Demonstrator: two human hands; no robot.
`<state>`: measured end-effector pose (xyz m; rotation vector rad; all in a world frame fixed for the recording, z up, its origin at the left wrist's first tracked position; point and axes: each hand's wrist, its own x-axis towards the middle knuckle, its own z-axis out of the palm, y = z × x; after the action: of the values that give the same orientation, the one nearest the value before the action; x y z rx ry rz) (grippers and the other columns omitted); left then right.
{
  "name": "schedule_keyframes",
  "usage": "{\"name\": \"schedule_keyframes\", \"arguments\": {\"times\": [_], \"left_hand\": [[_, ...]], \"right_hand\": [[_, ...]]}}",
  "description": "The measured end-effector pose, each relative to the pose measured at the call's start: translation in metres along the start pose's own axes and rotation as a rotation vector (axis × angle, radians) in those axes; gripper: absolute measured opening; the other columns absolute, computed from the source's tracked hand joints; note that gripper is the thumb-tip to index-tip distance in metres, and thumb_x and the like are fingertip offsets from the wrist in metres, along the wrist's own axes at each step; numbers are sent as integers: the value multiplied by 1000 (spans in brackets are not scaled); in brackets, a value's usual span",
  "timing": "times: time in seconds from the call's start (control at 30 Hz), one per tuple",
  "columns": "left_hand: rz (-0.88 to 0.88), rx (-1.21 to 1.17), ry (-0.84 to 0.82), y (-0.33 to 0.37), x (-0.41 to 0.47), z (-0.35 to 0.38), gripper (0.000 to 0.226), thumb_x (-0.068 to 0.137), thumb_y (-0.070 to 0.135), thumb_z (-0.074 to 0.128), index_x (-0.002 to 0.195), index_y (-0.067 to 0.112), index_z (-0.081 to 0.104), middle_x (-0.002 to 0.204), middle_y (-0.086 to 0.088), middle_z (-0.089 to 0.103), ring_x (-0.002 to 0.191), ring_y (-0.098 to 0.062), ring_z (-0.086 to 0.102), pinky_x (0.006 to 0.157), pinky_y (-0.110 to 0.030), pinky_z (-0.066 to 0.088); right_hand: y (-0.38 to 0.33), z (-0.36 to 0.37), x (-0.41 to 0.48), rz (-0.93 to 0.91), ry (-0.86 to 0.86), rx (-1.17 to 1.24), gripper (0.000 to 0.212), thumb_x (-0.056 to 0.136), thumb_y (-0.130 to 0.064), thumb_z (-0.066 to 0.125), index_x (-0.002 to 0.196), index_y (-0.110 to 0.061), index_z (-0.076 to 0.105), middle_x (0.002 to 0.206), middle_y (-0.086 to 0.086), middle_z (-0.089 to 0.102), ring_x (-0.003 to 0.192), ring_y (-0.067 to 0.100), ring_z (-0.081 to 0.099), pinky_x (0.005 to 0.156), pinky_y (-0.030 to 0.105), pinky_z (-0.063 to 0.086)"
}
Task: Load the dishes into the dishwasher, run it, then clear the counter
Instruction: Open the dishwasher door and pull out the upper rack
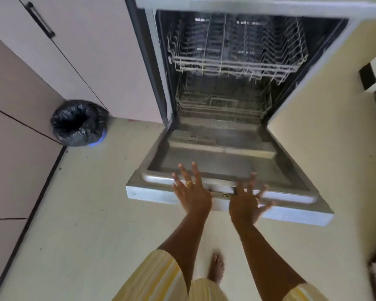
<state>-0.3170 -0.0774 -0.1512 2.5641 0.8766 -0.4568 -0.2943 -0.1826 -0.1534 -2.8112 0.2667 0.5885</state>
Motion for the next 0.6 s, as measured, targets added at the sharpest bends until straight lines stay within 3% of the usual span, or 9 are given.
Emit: {"name": "schedule_keyframes", "arguments": {"times": [0.07,0.2,0.3,0.33,0.4,0.47,0.5,0.53,0.6], "left_hand": [[163,142,-105,-18,5,39,81,95,41,44,145,26,-19,152,-10,-29,138,-38,-25,113,-49,-11],[347,266,-193,-58,12,125,74,98,20,34,141,28,-26,150,-3,-32,133,-36,-33,110,-49,-16],[439,270,-188,-93,14,189,75,97,17,34,134,33,-30,143,1,-38,126,-35,-40,104,-50,-21],[465,278,-177,-105,17,209,77,95,15,37,136,35,-25,145,1,-34,131,-37,-34,106,-51,-17],[531,286,-138,-123,20,246,79,86,15,53,145,33,3,155,-3,-3,141,-40,0,111,-56,9],[543,310,-139,-140,25,278,78,75,24,69,142,30,30,151,-5,26,137,-38,27,104,-56,30],[534,323,-186,-148,29,293,81,76,29,70,144,31,24,153,-4,21,139,-37,22,107,-55,27],[532,342,-239,-157,35,309,86,81,34,65,145,33,8,155,-2,3,143,-35,7,111,-53,17],[547,418,-327,-172,49,337,93,88,37,56,138,37,-22,146,4,-31,140,-28,-22,115,-48,0]], "right_hand": [[23,39,1,-234,-12,-324,56,96,-14,35,148,-17,15,156,3,16,145,25,8,112,57,2],[51,112,6,-317,-115,-420,53,95,-8,30,146,-7,18,153,9,24,142,24,18,116,41,8],[76,177,6,-363,-124,-407,54,91,-8,40,142,3,25,147,22,32,137,35,30,114,45,19],[85,201,7,-390,-95,-406,57,86,-7,51,138,8,33,140,28,40,131,41,38,110,49,27],[101,247,7,-392,-116,-395,62,76,-3,63,131,14,40,131,34,46,121,48,46,103,55,36],[117,283,11,-406,-156,-414,64,84,-4,51,138,15,23,141,37,29,131,49,31,109,54,25],[123,299,15,-399,-198,-425,65,89,-6,41,142,12,9,147,35,15,137,47,18,113,51,15],[127,314,18,-380,-242,-421,65,92,-9,33,143,9,-2,150,33,2,141,45,7,115,48,8],[134,339,24,-350,-277,-411,67,93,-11,30,143,4,-12,151,29,-12,142,41,-4,116,45,2]]}}
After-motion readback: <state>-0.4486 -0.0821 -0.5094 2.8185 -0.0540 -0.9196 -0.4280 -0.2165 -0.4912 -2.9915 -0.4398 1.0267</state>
